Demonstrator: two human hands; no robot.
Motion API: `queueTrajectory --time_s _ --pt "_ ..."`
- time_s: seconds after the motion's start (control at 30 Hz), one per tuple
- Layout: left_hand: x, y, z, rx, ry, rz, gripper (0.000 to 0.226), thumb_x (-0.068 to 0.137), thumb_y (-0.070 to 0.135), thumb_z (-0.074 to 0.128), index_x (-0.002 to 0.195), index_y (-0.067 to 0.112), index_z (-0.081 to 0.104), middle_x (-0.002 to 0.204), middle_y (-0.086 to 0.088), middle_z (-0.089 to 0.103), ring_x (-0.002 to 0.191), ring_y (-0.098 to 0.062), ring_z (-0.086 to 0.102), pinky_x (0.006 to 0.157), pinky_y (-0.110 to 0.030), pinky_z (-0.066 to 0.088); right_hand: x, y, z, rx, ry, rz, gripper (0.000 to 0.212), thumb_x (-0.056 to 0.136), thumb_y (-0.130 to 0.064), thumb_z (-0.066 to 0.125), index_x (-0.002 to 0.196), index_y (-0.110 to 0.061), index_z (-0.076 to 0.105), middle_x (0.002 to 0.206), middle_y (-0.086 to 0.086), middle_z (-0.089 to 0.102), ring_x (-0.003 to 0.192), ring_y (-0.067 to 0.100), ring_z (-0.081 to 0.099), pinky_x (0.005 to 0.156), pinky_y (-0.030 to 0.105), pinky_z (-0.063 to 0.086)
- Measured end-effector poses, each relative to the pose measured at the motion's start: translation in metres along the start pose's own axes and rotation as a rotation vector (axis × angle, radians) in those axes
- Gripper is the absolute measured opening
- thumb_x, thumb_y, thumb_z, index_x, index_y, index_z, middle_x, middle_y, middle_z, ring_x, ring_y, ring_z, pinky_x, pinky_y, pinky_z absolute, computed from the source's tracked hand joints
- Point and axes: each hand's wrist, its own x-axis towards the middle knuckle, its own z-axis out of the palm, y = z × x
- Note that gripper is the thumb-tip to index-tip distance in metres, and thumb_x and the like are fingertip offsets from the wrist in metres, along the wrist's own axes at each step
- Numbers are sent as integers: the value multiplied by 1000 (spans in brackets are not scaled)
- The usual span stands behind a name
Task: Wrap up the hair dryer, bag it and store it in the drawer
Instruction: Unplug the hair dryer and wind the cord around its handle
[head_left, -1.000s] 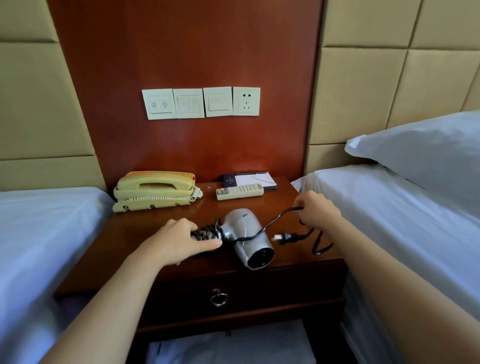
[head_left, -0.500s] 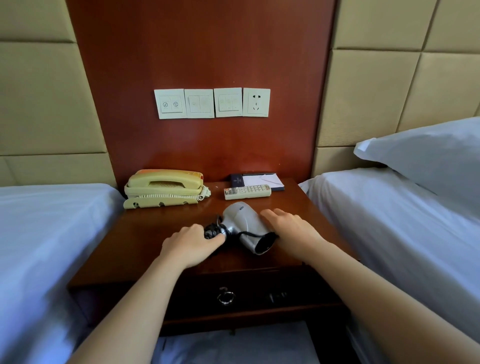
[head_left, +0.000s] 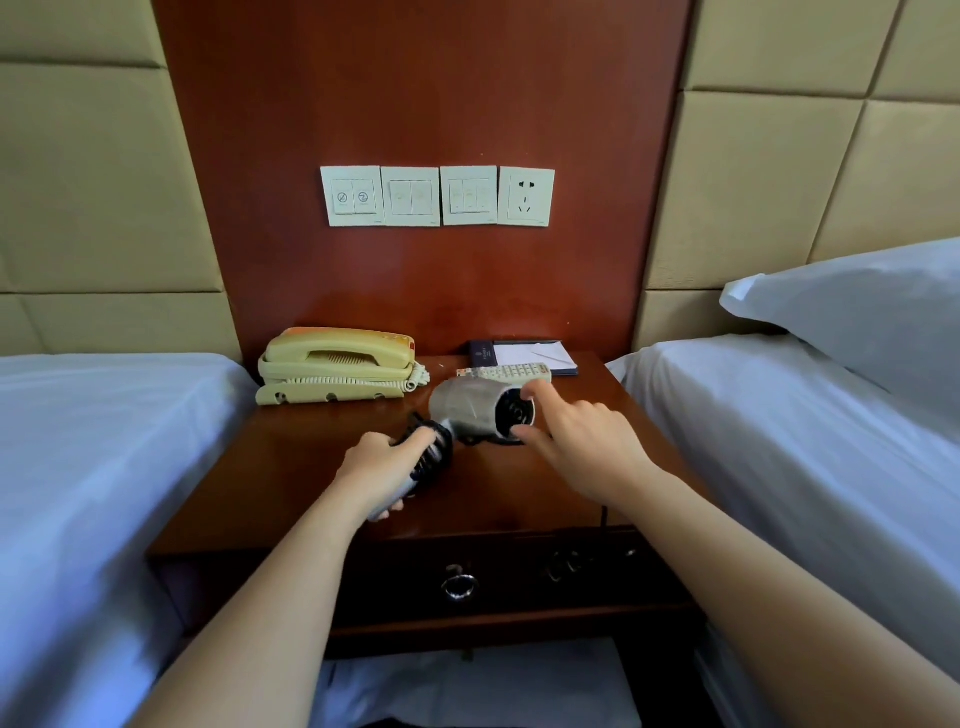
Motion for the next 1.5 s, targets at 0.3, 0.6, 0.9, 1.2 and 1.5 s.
queueTrajectory --time_s 0.3,0.6,0.9,1.2,1.5 --pt "-2 -3 -22 -433 49 -72 54 88 52 46 74 2 61 60 -12 60 43 -20 47 42 -21 37 0 11 8 -125 -234 43 39 98 -46 34 110 -24 64 109 5 66 103 31 60 70 31 37" --pt "-28 26 -3 -447 -189 167 53 95 46 36 76 3 57 56 -11 55 40 -18 43 43 -24 31 16 6 18 911 -265 339 36 100 -23 33 81 -9 60 74 18 66 40 15 51 50 26 47" --pt "-36 34 13 -549 -264 190 54 94 46 36 71 2 55 54 -11 54 38 -19 42 39 -20 30 12 13 20 449 -151 197 26 96 -27 46 72 -21 56 67 -2 56 70 23 57 62 29 42" --pt "-23 37 13 -805 -126 3 60 89 59 39 78 3 59 49 -4 50 34 -16 42 33 -19 32 -4 -25 -14 26 -256 -85 30 99 -37 38 101 -18 62 102 10 65 97 36 58 66 32 37" --pt "-25 37 15 -235 100 205 47 88 58 44 103 15 57 78 -10 67 46 -20 59 38 -23 41 -5 -21 -36 166 -236 -78 30 96 -31 47 76 -10 55 73 4 53 76 29 54 63 31 35"
